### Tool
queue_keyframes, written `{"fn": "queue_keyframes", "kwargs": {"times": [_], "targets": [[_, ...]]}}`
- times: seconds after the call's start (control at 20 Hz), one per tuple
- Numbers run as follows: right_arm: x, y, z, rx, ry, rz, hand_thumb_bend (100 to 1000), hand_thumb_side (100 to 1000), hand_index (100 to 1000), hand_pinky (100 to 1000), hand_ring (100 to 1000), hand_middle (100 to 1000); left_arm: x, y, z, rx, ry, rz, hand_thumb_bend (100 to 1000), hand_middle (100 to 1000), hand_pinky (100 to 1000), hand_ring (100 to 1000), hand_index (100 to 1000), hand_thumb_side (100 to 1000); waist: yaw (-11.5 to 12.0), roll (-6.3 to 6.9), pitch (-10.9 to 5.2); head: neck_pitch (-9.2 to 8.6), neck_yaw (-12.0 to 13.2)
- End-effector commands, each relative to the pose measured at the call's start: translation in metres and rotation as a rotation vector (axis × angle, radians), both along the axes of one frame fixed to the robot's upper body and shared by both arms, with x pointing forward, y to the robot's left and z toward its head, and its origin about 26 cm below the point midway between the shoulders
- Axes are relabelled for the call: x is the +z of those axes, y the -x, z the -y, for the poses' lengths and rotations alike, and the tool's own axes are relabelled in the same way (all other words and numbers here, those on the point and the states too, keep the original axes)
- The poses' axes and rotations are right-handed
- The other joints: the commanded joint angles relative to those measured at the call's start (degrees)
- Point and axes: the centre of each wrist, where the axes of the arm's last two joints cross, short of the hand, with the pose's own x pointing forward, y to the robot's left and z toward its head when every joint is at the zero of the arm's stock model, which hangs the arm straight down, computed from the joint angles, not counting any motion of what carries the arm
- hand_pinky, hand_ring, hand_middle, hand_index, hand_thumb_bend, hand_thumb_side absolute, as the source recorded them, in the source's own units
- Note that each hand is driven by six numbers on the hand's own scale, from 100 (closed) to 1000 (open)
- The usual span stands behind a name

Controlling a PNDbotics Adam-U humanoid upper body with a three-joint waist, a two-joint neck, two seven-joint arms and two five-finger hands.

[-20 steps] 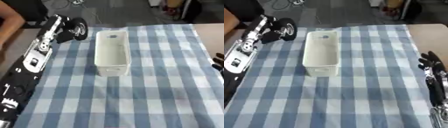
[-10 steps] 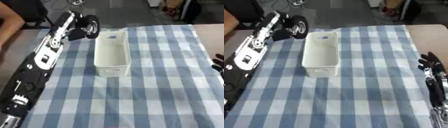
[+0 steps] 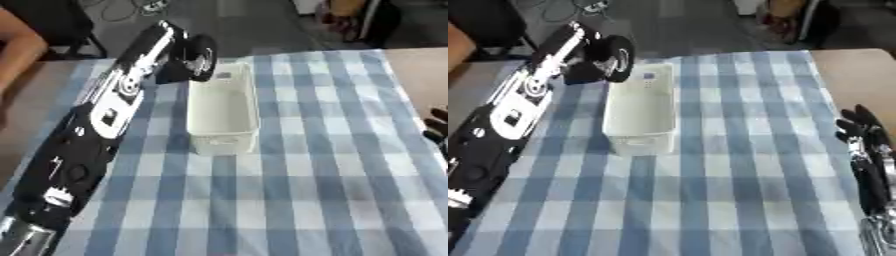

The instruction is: Pick up objects on the table and place them in the box.

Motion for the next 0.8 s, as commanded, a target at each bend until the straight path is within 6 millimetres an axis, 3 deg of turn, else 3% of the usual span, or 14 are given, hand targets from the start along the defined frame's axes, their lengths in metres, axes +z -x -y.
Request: {"fn": "queue_keyframes", "kwargs": {"times": [0.05, 0.35, 0.65, 0.7, 0.8], "targets": [[0.007, -0.001, 0.001, 0.007, 0.009, 0.022, 100, 707, 972, 868, 873, 863, 0.014, 0.0, 0.005, -0.01, -0.07, 0.061, 100, 314, 648, 285, 252, 350, -0.03, -0.08, -0.88, -0.6, -0.22], [0.007, -0.001, 0.001, 0.007, 0.01, 0.021, 100, 707, 972, 868, 873, 863, 0.018, 0.002, 0.009, -0.013, -0.21, 0.12, 100, 353, 700, 330, 333, 341, 0.06, -0.04, -0.92, -0.68, -0.26], [0.007, -0.001, 0.001, 0.008, 0.011, 0.021, 100, 707, 972, 868, 873, 863, 0.009, 0.002, 0.012, -0.039, -0.427, 0.1, 100, 480, 777, 469, 564, 400, 0.08, -0.06, -0.91, -0.83, -0.27], [0.007, -0.001, 0.001, 0.008, 0.011, 0.022, 100, 707, 972, 868, 873, 863, 0.006, 0.002, 0.012, -0.048, -0.45, 0.087, 113, 575, 802, 542, 690, 448, 0.08, -0.06, -0.9, -0.85, -0.29], [0.007, -0.001, 0.001, 0.007, 0.011, 0.022, 100, 707, 972, 868, 873, 863, 0.001, 0.002, 0.012, -0.074, -0.497, 0.062, 337, 732, 844, 683, 814, 538, 0.1, -0.06, -0.88, -0.83, -0.28]]}}
